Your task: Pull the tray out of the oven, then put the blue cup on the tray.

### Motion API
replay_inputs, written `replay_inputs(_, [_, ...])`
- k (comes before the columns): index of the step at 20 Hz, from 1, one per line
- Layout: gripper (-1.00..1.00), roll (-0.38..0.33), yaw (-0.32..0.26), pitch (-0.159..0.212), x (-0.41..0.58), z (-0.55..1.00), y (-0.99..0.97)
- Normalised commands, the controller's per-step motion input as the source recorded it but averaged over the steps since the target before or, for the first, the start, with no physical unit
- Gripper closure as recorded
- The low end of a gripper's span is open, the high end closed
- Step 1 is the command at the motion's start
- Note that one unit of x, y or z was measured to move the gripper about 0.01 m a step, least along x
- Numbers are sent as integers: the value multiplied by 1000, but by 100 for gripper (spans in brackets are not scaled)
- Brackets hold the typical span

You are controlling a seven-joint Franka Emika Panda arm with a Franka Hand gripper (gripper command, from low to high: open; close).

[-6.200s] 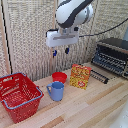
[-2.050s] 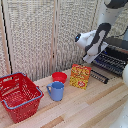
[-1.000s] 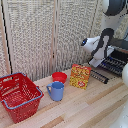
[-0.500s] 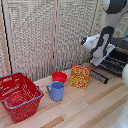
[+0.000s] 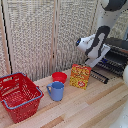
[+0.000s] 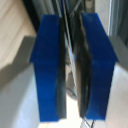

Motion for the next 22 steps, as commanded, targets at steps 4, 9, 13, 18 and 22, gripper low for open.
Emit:
replay_inputs(4, [100,33,-59,-82,185,-419,914])
replay_inputs(9, [100,-3,-57,-55,218,-543,947])
replay_inputs(13, [100,5,-48,-81,159,-425,969])
replay_inputs(18, [100,2,-4,-78,12,-335,993])
replay_inputs(22, [100,-2,-2,-48,0,-408,1000])
